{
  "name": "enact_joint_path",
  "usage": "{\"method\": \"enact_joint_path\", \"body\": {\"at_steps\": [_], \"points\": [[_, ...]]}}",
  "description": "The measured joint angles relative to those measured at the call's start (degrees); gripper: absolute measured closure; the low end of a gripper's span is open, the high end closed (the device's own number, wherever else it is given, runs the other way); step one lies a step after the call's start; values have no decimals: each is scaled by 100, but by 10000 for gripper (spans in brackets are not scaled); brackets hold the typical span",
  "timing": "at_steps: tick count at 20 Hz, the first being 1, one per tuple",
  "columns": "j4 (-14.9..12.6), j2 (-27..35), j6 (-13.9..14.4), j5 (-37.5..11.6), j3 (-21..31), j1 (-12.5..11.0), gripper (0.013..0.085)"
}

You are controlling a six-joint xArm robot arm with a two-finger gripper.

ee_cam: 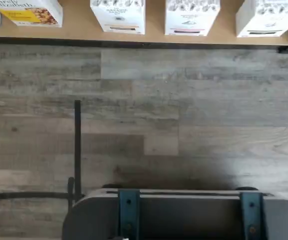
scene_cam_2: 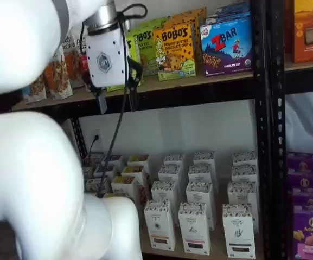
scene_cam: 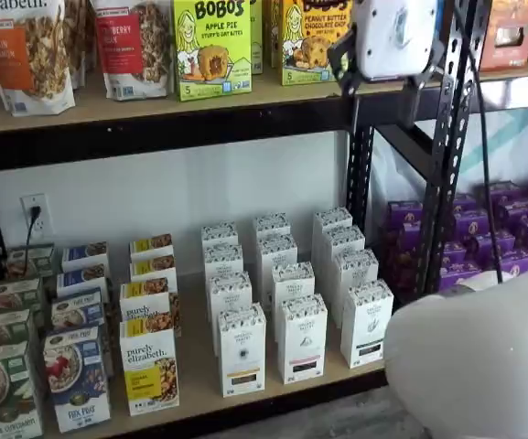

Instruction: Pick up the white box with a yellow strip in the middle, on the bottom shelf, the fourth box from the left

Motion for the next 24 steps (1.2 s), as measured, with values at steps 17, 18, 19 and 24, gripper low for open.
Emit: {"method": "enact_joint_path", "body": {"at_steps": [17,18,19,24], "points": [[-447,589,743,-2070,1300,727,130],[-430,651,760,-2238,1377,740,130],[-430,717,787,-2400,1448,761,130],[-433,956,829,-2912,1646,781,130]]}}
